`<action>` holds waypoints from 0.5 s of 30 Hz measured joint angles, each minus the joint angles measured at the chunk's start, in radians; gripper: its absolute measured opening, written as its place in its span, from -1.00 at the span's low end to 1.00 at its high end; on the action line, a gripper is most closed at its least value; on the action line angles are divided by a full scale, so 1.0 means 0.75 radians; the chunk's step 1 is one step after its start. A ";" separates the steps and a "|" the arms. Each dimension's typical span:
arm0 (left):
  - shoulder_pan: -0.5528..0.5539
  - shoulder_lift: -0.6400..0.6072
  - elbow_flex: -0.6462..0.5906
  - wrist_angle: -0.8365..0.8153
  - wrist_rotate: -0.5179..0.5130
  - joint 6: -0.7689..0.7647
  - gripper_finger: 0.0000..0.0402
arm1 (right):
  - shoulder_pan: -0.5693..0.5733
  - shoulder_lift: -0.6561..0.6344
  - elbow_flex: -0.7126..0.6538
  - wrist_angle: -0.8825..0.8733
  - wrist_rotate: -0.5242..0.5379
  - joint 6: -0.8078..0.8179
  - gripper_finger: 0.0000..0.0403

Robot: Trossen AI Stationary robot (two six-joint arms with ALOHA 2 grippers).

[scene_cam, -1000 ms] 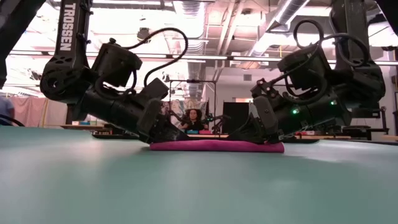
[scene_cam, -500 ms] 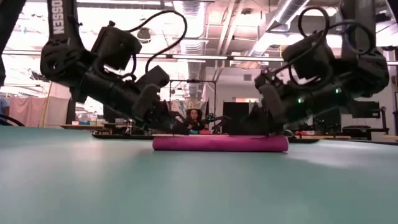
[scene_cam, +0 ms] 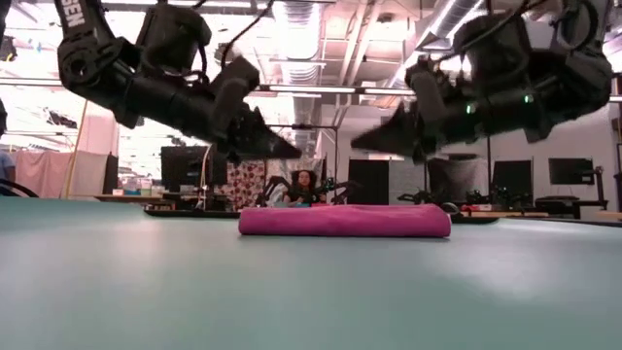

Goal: Roll towel into tight, uniform cylinder
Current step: Return to Home Position

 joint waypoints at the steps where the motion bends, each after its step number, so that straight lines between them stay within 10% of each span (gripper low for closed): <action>1: -0.006 -0.027 0.000 0.008 0.036 0.018 -1.00 | 0.006 -0.039 0.000 0.000 -0.025 -0.028 -0.91; 15: 0.028 -0.929 -0.220 -0.263 -0.113 0.191 -1.00 | 0.030 -0.939 -0.312 -0.178 -0.059 -0.177 -0.91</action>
